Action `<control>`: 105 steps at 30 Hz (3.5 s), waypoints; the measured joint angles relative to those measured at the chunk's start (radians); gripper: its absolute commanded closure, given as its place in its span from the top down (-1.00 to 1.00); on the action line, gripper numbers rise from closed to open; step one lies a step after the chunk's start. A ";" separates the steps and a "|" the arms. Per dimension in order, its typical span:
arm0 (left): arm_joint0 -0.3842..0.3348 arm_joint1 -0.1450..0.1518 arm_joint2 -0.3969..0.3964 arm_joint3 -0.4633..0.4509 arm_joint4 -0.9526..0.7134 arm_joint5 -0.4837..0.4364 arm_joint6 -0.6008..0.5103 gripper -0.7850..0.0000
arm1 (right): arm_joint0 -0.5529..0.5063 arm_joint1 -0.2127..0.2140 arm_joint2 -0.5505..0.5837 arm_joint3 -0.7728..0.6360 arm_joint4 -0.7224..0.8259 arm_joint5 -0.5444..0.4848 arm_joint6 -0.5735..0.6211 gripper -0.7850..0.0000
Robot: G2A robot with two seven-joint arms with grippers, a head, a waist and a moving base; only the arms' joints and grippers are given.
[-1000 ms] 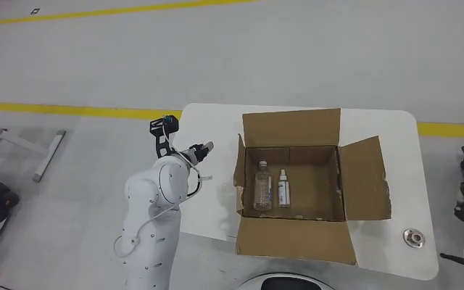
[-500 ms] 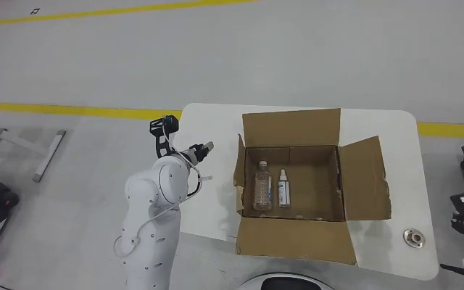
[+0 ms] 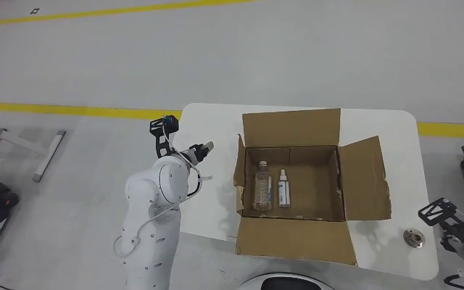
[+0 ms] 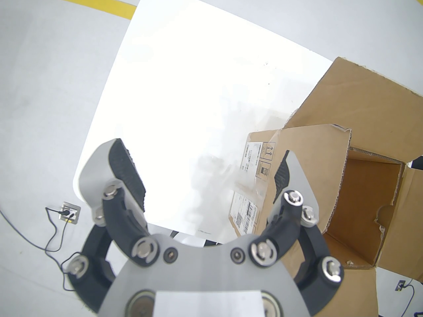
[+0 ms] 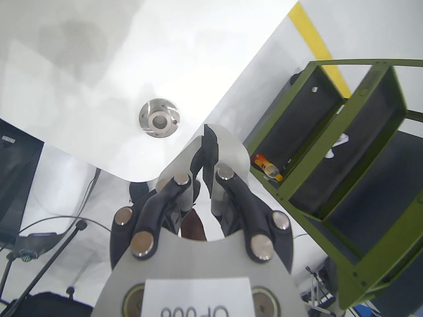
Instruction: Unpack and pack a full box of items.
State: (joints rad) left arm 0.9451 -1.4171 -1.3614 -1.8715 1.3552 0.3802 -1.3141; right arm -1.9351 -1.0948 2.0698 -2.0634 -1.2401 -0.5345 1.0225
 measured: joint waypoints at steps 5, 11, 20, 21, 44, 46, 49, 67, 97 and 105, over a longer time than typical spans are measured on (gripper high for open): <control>0.000 0.000 0.000 0.000 0.000 0.000 0.000 1.00 | 0.053 0.007 -0.045 0.058 0.056 -0.011 0.063 -0.55; 0.000 0.000 0.000 0.000 0.000 0.000 0.000 1.00 | 0.072 0.012 -0.075 0.097 0.054 -0.004 0.074 -0.36; 0.000 0.000 0.000 0.000 0.000 0.000 0.000 1.00 | 0.090 0.018 -0.112 0.150 0.043 0.005 0.067 -0.33; 0.000 0.000 0.000 0.000 0.000 0.000 0.000 1.00 | 0.093 0.019 -0.116 0.156 0.038 0.007 0.066 -0.33; 0.000 0.000 0.000 0.000 0.000 0.000 0.000 1.00 | 0.147 0.032 -0.198 0.236 -0.011 0.041 0.050 -0.23; 0.000 0.000 0.000 0.000 0.000 0.000 0.000 1.00 | 0.151 0.033 -0.203 0.241 -0.013 0.045 0.051 -0.23; 0.000 0.000 0.000 0.000 0.000 0.000 0.000 1.00 | 0.157 0.035 -0.210 0.248 -0.016 0.050 0.053 -0.23; 0.000 0.000 0.000 0.000 0.000 0.000 0.000 1.00 | 0.176 0.044 -0.230 0.274 -0.014 0.062 0.056 -0.27; 0.000 0.000 0.000 0.000 0.000 0.000 0.000 1.00 | 0.056 0.038 0.142 -0.142 0.471 0.163 -0.170 -1.00; 0.000 0.000 0.000 0.000 0.000 0.000 0.000 1.00 | 0.001 0.028 0.200 -0.288 0.576 0.085 -0.296 -1.00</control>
State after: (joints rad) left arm 0.9451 -1.4171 -1.3614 -1.8715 1.3552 0.3802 -1.3141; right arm -1.9342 -1.0667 2.2695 -2.3518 -0.6643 -0.4498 0.7270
